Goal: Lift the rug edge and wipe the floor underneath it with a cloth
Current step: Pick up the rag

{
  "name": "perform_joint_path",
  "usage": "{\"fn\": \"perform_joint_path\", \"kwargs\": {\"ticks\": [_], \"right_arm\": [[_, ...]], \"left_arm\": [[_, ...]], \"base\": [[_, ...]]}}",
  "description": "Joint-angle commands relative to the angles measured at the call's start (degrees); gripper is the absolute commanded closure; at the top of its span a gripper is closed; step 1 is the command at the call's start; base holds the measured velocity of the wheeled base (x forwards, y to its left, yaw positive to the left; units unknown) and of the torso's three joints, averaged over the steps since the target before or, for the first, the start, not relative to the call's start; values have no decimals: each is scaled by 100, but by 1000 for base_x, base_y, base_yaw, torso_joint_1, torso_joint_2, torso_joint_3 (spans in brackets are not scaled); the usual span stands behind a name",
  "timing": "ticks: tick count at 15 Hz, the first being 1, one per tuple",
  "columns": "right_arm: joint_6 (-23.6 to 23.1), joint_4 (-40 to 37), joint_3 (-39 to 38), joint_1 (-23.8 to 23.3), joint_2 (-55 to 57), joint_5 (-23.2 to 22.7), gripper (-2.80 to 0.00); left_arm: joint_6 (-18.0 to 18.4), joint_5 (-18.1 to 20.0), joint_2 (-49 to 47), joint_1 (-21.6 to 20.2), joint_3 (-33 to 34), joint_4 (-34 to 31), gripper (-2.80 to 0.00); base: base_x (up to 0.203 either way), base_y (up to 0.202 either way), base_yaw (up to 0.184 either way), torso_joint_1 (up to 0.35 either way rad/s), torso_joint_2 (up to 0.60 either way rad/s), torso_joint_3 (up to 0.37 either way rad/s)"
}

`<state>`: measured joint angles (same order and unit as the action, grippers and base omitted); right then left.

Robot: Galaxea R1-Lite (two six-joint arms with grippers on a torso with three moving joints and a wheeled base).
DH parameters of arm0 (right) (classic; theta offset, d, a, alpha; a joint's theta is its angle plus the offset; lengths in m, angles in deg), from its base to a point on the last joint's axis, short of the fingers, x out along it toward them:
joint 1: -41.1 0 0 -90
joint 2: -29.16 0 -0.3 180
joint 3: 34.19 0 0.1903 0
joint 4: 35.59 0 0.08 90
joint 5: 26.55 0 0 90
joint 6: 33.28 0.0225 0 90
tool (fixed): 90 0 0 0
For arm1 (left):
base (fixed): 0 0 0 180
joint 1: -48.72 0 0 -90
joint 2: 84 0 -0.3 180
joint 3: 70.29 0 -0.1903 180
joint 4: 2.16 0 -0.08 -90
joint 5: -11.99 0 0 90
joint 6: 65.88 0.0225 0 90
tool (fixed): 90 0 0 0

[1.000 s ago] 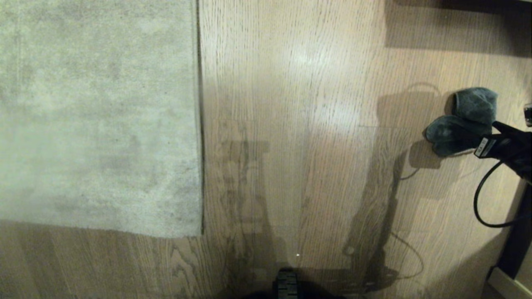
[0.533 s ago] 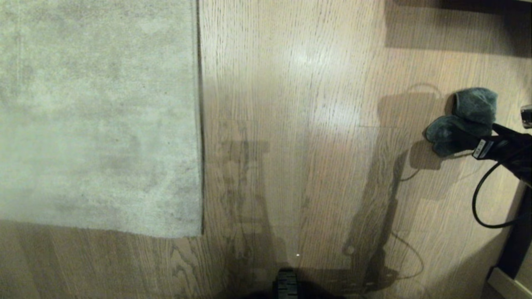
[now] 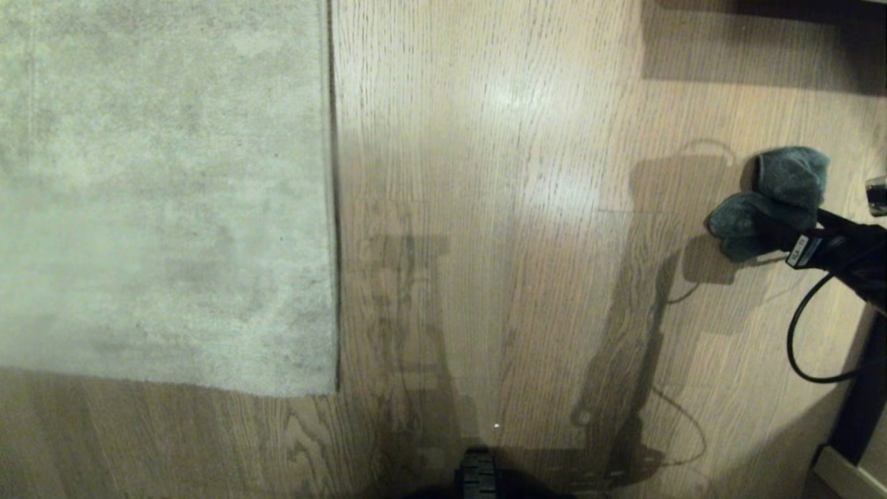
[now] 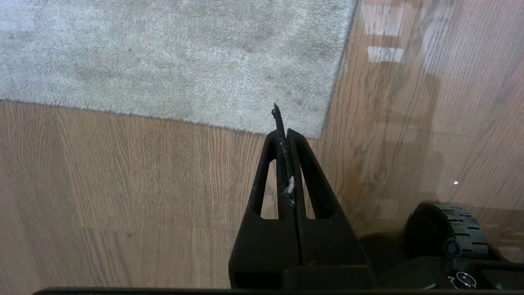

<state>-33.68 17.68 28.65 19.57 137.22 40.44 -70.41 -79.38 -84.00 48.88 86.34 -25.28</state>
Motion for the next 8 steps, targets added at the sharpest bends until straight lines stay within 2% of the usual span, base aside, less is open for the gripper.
{"fn": "perform_joint_path", "kwargs": {"ticks": [1,8], "right_arm": [[14,128,-17,0,2,-19,0],[15,300,-211,0,4,-28,0]], "left_arm": [[-4,-4,-9,2,0,2,0],[-4,-4,-9,2,0,2,0]], "base": [[0,0,0,0,0,0],[0,0,0,0,0,0]]}}
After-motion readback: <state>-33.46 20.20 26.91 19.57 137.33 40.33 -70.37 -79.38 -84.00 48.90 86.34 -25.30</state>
